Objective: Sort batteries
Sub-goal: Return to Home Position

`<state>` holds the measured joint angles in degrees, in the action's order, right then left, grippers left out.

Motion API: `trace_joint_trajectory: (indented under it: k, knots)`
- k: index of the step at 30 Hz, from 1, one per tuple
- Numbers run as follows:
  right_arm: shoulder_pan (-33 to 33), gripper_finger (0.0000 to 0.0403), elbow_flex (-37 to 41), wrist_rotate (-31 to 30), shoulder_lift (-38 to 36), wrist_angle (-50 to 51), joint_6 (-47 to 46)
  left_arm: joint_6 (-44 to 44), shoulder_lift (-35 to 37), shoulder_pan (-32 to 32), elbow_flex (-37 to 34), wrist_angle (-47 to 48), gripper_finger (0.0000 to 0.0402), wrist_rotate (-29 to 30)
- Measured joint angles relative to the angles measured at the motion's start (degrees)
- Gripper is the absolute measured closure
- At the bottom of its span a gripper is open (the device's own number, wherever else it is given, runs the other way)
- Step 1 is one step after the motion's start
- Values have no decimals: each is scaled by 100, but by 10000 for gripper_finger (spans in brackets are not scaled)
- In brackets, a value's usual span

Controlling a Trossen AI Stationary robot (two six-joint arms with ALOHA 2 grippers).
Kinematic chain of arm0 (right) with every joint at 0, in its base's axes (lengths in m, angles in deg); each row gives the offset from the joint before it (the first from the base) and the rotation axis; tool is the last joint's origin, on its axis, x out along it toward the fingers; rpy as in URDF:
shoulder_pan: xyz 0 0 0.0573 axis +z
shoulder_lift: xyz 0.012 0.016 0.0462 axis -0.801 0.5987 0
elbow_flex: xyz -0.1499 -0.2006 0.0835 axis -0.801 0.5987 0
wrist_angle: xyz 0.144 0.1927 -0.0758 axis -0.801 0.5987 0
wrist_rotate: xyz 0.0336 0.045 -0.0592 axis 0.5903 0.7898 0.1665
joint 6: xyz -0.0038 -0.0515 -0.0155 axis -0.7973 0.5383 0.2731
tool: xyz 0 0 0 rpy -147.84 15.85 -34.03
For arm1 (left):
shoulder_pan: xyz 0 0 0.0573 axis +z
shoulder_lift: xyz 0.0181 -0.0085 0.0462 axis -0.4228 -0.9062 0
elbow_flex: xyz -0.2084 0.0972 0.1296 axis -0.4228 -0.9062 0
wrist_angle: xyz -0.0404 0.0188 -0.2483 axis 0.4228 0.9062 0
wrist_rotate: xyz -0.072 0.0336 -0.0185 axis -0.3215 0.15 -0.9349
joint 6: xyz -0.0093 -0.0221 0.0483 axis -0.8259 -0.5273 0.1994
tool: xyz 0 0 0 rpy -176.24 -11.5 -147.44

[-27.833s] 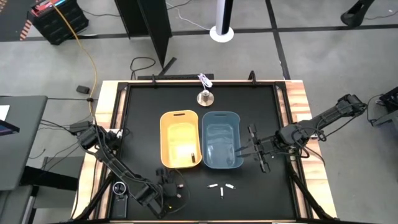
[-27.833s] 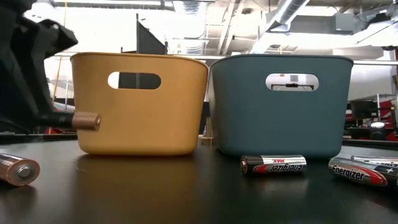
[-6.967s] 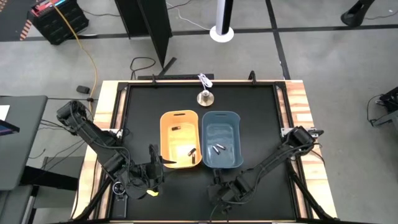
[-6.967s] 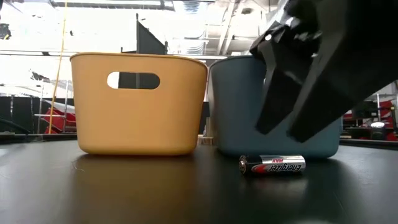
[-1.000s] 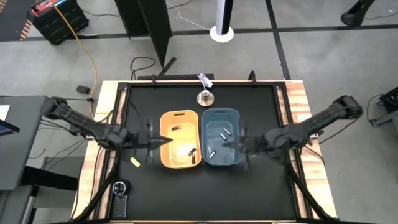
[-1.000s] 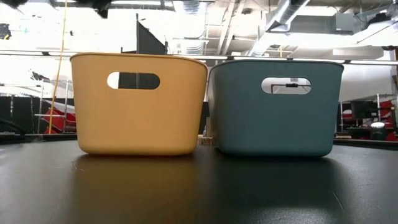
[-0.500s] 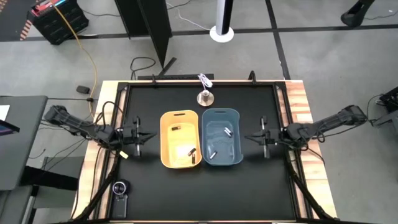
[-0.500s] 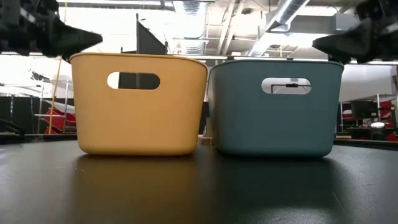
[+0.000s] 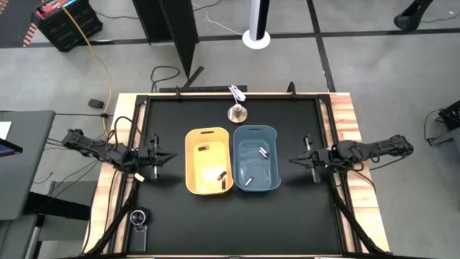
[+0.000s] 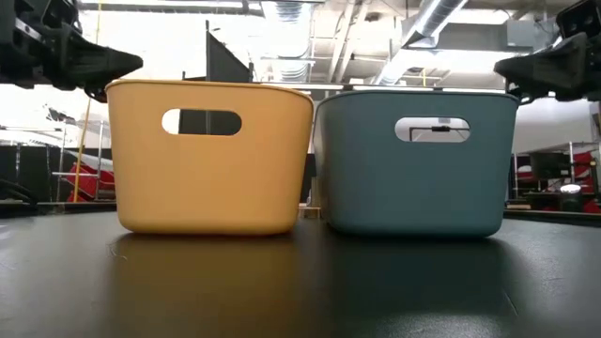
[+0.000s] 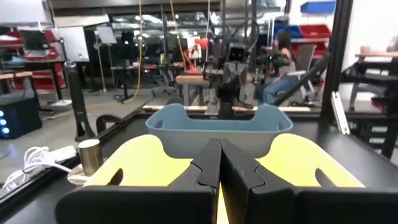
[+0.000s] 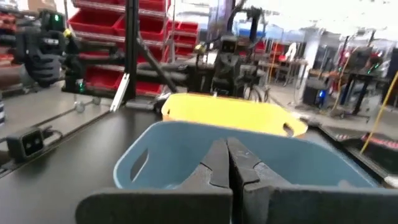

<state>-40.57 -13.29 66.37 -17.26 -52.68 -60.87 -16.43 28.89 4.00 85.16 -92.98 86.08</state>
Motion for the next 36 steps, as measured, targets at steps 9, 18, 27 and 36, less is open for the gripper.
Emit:
trace_joint_trajectory:
  k: [9, 18, 27, 36]
  knots:
    - [-205, 403, 0, 332, -113, 180, 237, 151, 46, 4, 6, 129, 401, 0]
    - [-301, 399, 0, 341, -104, 213, 13, 128, 15, 4, 0, 136, 401, -36]
    - [-300, 369, 0, 343, -104, 218, -741, 348, 15, 0, 0, 144, 401, -65]
    - [-298, 369, 0, 345, -104, 219, -741, 267, 15, 0, -4, 146, 401, -71]
